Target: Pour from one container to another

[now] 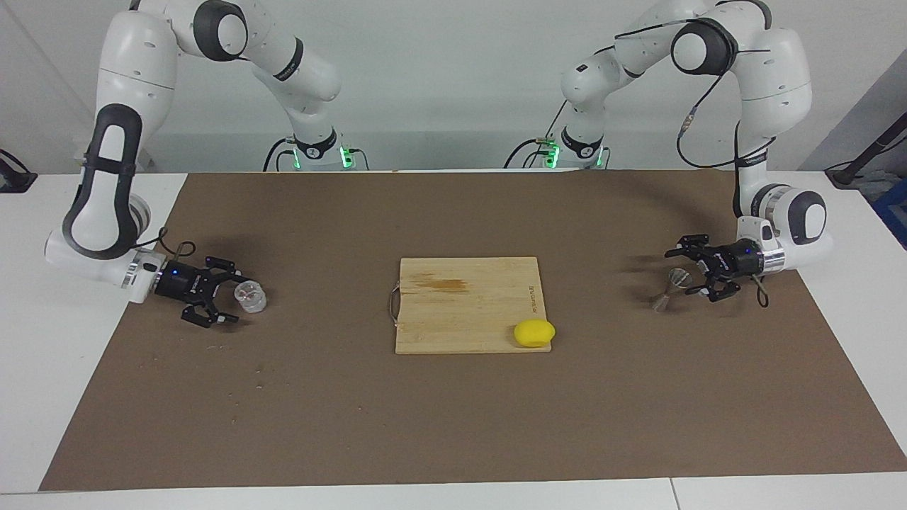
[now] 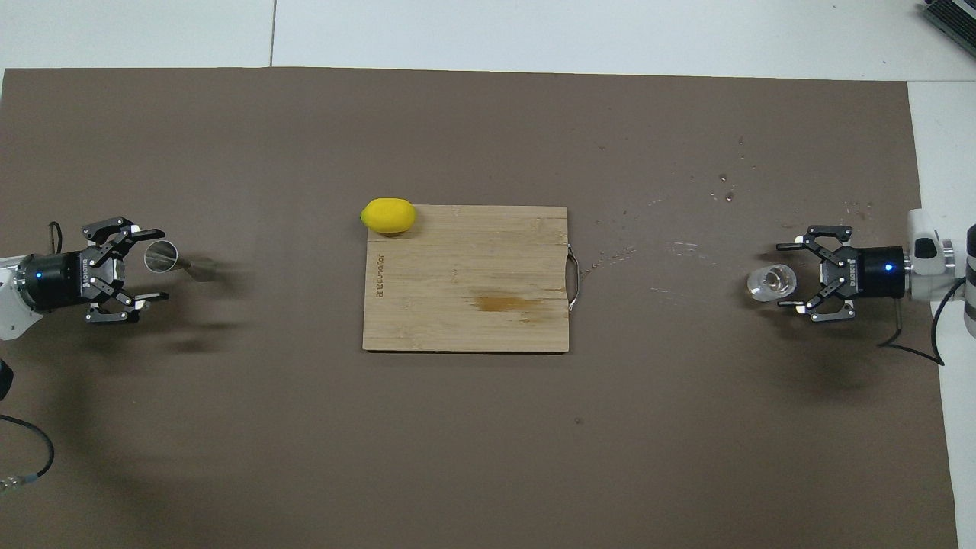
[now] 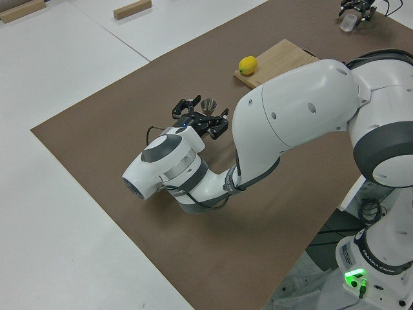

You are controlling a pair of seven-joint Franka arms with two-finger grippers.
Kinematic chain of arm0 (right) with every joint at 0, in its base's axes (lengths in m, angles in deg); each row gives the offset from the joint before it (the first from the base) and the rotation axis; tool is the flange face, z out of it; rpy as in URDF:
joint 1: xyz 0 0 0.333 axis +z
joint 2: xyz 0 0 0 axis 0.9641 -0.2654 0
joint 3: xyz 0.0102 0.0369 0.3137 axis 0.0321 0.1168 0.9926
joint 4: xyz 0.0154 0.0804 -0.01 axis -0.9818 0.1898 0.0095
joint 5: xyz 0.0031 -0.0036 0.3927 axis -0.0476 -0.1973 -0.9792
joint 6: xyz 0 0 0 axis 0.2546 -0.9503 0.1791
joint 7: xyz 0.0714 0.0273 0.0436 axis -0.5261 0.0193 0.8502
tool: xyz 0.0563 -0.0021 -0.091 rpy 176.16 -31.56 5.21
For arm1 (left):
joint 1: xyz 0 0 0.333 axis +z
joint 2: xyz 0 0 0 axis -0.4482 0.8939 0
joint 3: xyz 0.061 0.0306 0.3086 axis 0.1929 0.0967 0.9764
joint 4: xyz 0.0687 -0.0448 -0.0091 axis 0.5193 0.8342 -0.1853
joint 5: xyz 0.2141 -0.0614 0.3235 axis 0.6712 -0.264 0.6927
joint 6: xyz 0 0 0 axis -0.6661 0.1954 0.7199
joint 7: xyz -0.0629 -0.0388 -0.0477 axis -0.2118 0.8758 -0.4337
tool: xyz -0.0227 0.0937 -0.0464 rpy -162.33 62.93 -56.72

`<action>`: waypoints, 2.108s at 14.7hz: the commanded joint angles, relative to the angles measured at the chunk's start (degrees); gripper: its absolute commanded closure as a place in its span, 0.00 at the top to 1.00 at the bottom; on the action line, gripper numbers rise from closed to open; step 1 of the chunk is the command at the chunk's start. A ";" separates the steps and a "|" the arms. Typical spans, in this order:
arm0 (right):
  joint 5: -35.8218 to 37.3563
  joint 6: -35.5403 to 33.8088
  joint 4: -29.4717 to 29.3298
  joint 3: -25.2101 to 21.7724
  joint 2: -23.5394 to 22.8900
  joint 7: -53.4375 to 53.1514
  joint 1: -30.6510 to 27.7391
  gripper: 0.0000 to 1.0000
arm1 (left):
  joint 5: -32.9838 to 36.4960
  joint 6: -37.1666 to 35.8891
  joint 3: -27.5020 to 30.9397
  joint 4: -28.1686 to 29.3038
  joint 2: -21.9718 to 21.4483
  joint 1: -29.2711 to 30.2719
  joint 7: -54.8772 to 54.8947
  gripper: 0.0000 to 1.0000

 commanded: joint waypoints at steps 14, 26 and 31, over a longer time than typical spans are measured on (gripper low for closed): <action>-2.93 -0.13 0.89 1.26 -0.13 1.69 -0.24 0.85 | 0.07 2.50 -0.12 0.54 0.46 0.81 4.10 1.00; -3.02 0.58 1.50 1.26 -0.04 1.78 -0.24 0.98 | -1.96 3.38 -0.20 1.68 0.46 0.10 4.18 1.00; -3.89 0.40 2.55 1.17 -0.13 1.43 -0.77 0.98 | -2.40 3.12 -0.38 1.77 0.46 -0.16 4.18 0.96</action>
